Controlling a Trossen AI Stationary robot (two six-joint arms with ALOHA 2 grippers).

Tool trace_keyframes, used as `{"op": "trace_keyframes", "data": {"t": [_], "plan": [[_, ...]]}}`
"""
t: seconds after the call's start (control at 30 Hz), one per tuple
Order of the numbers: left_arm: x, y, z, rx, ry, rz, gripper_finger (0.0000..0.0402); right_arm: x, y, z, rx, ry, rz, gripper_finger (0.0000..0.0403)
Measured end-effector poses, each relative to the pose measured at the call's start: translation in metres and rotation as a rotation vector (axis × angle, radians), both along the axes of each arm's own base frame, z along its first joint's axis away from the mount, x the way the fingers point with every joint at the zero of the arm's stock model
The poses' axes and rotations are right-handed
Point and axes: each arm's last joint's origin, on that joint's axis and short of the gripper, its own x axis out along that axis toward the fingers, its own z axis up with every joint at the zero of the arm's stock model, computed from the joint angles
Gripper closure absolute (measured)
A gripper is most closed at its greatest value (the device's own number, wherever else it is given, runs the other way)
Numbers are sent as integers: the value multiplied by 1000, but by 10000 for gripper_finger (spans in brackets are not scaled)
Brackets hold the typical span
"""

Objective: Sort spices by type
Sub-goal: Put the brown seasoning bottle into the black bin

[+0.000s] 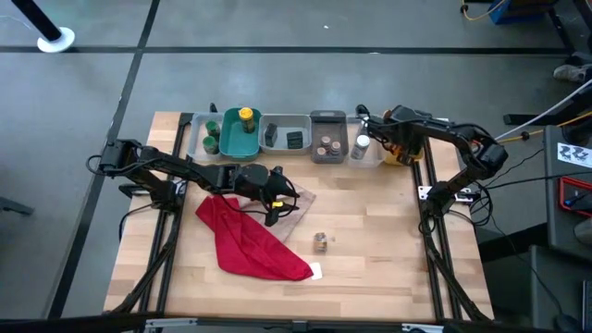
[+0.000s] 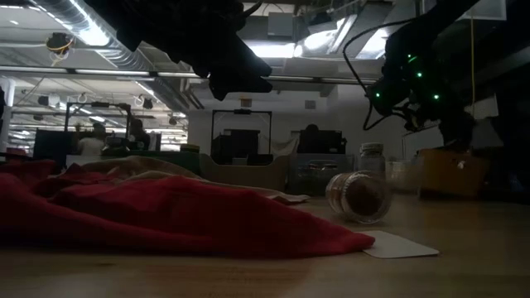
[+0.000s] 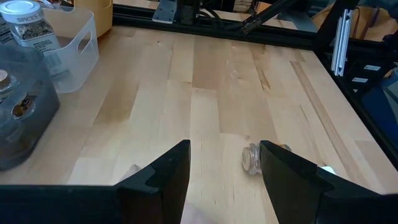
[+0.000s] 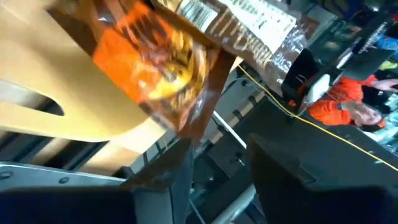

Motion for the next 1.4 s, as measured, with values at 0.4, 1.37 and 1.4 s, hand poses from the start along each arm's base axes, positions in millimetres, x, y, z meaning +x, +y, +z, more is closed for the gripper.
{"op": "trace_keyframes", "data": {"t": [0.4,1.37,1.4], "plan": [[0,-8,0,67,-10,-56,222,17,-7,29,69,-253,-98,253],[-3,-2,-5,62,61,-39,222,78,77,34,309,-607,-377,253],[-4,1,-6,76,75,-36,222,83,83,34,306,-636,-391,253]]}}
